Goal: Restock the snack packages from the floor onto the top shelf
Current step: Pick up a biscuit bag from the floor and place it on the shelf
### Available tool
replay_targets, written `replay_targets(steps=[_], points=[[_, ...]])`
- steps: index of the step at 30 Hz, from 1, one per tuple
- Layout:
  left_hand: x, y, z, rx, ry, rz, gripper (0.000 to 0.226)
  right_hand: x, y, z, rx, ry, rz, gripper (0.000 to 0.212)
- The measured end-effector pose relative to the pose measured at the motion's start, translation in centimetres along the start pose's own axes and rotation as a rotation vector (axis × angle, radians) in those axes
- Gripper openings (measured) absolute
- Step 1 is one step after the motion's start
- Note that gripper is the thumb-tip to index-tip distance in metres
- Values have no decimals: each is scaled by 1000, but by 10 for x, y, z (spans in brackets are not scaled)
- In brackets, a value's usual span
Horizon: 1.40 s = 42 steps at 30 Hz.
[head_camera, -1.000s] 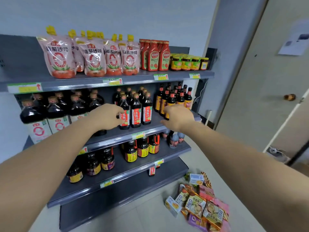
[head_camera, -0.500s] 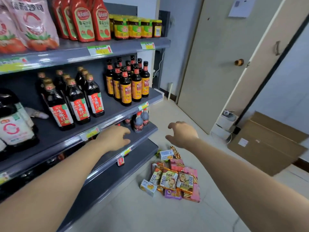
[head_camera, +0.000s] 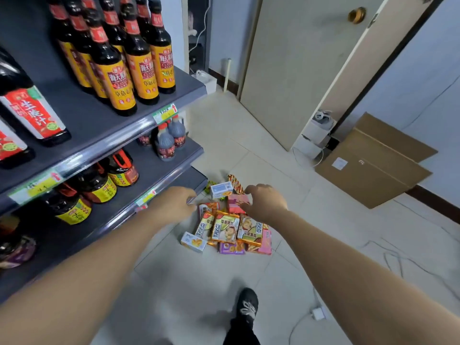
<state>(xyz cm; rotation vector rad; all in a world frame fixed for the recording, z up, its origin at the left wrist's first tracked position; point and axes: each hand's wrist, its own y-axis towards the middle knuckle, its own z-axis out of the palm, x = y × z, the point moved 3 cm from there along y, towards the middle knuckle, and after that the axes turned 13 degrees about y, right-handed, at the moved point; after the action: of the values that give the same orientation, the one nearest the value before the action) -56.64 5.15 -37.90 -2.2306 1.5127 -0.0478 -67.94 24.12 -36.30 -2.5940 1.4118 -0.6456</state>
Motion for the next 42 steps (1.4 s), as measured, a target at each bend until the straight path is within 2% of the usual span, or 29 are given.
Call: replay_targets(steps=[6, 13, 19, 27, 31, 36, 42], points=[[-38, 69, 48, 65, -97, -108, 16, -62, 73, 26, 113, -2, -8, 40], [-58, 139, 116, 102, -271, -261, 29, -125, 148, 74, 260, 89, 50, 44], [-54, 188, 171, 182, -382, -336, 25, -152, 204, 126, 332, 170, 105, 46], [-44, 251, 270, 240, -562, -533, 33, -189, 277, 222, 439, 157, 53, 40], [-44, 273, 325, 260, -645, -652, 28, -214, 304, 268, 494, 130, 45, 37], [-46, 299, 403, 300, -867, -833, 26, -245, 335, 336, 554, 127, 51, 39], [-44, 345, 504, 351, -1003, -886, 34, -274, 381, 427, 543, 38, 18, 47]])
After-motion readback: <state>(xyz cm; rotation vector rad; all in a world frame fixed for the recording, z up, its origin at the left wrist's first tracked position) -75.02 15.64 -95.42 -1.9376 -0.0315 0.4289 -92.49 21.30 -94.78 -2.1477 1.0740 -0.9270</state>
